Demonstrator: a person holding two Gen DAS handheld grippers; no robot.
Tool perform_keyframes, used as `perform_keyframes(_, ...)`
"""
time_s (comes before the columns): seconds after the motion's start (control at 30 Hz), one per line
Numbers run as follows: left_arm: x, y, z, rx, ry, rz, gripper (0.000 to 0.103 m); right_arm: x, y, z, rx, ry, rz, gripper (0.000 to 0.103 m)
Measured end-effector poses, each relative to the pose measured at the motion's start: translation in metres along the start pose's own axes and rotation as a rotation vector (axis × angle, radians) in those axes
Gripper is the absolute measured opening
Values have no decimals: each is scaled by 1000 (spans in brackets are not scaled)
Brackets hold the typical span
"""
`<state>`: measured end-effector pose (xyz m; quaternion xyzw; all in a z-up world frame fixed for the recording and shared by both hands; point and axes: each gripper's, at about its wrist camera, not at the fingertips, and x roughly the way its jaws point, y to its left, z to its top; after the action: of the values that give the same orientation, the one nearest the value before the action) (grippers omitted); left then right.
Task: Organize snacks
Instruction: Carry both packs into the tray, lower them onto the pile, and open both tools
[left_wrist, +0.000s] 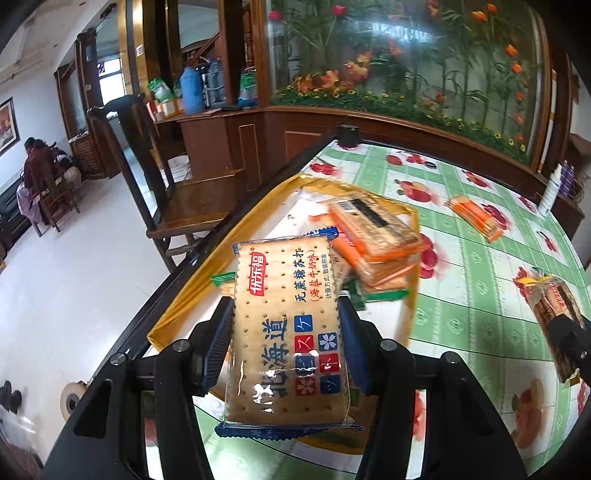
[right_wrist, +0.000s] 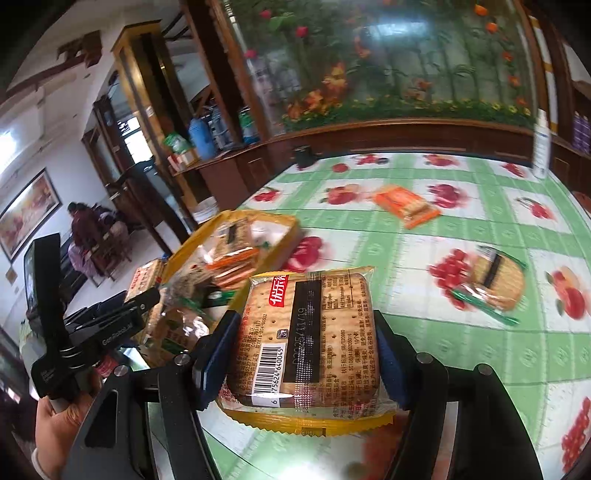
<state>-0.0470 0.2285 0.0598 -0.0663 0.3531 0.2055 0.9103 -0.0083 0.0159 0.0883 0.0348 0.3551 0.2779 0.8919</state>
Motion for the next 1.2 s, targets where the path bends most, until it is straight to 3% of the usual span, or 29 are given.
perform_keyframes(0.7,28,45,6,-63,40,45,54,84,83,34,-118,33,128,70)
perform_keyframes(1.2,45,46,16,-65,55,47,54,122,97,39,-130,59,143,70)
